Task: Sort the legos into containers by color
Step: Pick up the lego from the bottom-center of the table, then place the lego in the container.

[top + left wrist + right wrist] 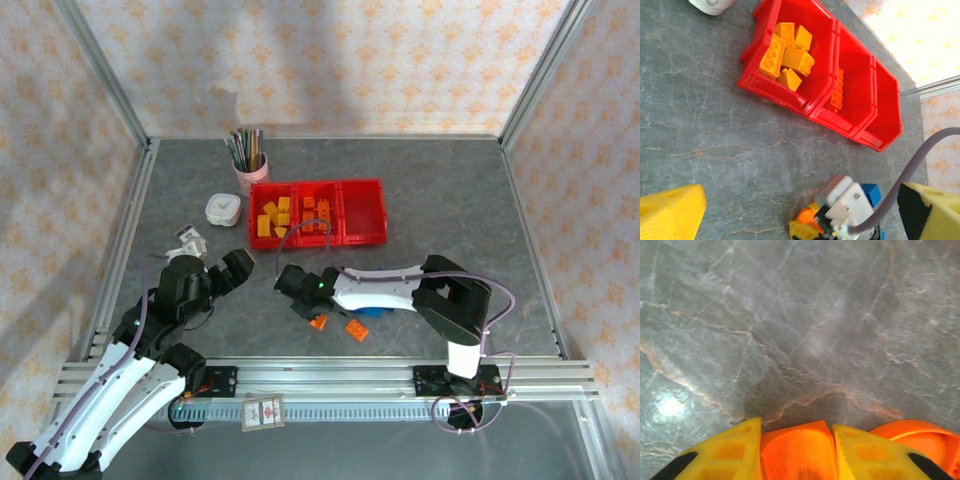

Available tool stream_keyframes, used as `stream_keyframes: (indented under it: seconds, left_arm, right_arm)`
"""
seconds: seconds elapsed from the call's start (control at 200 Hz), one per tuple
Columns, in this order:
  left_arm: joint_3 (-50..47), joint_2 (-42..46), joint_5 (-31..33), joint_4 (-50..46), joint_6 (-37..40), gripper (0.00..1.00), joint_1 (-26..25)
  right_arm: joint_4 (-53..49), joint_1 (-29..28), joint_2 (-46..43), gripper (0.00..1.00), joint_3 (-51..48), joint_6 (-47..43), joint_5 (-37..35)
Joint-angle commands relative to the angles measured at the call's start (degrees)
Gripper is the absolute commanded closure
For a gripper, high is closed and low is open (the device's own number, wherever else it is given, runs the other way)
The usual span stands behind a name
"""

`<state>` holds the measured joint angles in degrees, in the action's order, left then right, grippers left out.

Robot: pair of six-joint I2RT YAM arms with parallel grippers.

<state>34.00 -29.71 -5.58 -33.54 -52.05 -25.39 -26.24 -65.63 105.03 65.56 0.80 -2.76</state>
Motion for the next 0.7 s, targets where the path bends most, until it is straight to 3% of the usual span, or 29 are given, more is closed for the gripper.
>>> stream_keyframes:
  seconds: [0.0,0.375,0.696]
  left_arm:
    - [1.1,-0.8,-0.3,1.5,0.5,0.01,0.4]
    - [4.1,-6.1,-1.1,5.5,2.5,0.01,0.5]
    - [5.6,-11.6,-1.2,10.4,4.0,0.01,0.4]
  right_arm:
    - [-1.4,1.1,-3.8,0.7,1.7,1.6,-1.5]
    - [-1.1,9.9,-3.8,0.7,11.6,5.5,4.0]
    - [-1.7,20.5,5.6,0.68,25.7,9.7,-0.5]
